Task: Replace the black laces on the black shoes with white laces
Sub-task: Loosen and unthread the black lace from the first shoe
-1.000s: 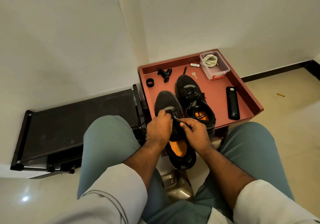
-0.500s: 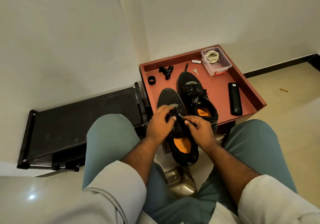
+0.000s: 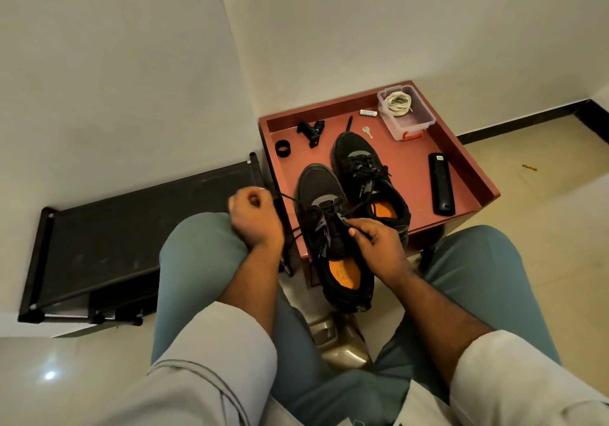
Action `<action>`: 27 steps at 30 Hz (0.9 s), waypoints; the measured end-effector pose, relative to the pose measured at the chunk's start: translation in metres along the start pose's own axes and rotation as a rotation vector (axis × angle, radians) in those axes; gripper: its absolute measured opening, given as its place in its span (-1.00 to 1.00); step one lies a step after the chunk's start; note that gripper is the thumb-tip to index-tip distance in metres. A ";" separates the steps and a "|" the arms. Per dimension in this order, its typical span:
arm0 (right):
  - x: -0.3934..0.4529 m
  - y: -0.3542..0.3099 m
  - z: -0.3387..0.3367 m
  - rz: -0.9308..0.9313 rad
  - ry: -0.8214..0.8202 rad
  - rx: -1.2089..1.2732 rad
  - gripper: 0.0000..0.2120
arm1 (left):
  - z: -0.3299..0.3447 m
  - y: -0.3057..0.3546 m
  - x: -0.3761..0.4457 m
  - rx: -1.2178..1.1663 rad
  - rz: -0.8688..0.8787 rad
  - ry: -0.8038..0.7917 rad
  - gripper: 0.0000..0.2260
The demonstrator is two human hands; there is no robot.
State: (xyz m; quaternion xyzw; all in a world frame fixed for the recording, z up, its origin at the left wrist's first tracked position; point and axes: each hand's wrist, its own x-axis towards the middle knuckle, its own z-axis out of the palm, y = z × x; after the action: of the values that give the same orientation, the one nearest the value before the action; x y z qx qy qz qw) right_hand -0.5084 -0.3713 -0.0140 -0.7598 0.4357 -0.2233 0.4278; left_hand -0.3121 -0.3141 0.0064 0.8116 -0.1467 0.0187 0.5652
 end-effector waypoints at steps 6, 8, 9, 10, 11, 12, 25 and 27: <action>0.006 0.001 0.004 -0.009 0.014 -0.072 -0.75 | -0.006 -0.002 0.020 -0.209 0.062 0.184 -0.75; 0.006 0.001 0.005 -0.022 0.030 -0.080 -0.76 | -0.004 0.003 0.002 -0.037 0.272 -0.100 -0.72; 0.006 0.001 0.006 -0.029 0.035 -0.085 -0.76 | -0.002 0.006 -0.009 0.029 0.319 -0.332 -0.71; 0.006 0.001 0.005 -0.039 0.038 -0.091 -0.77 | -0.001 0.008 -0.022 0.075 0.340 -0.570 -0.69; 0.005 0.000 0.005 -0.052 0.039 -0.093 -0.77 | 0.002 0.008 -0.033 0.137 0.364 -0.757 -0.67; 0.004 0.001 0.004 -0.065 0.040 -0.089 -0.76 | 0.006 0.006 -0.043 0.250 0.395 -0.884 -0.62; 0.002 -0.004 0.003 -0.032 0.021 -0.053 -0.76 | -0.008 0.010 -0.013 0.160 0.204 -0.300 -0.85; 0.002 -0.003 0.004 -0.007 0.029 -0.063 -0.75 | -0.014 0.002 0.014 0.026 0.036 -0.049 -0.84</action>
State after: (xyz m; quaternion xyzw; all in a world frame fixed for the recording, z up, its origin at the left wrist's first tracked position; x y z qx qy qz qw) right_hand -0.5032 -0.3708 -0.0133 -0.7711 0.4460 -0.2222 0.3964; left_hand -0.2978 -0.3048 0.0161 0.8162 -0.1749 0.0109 0.5505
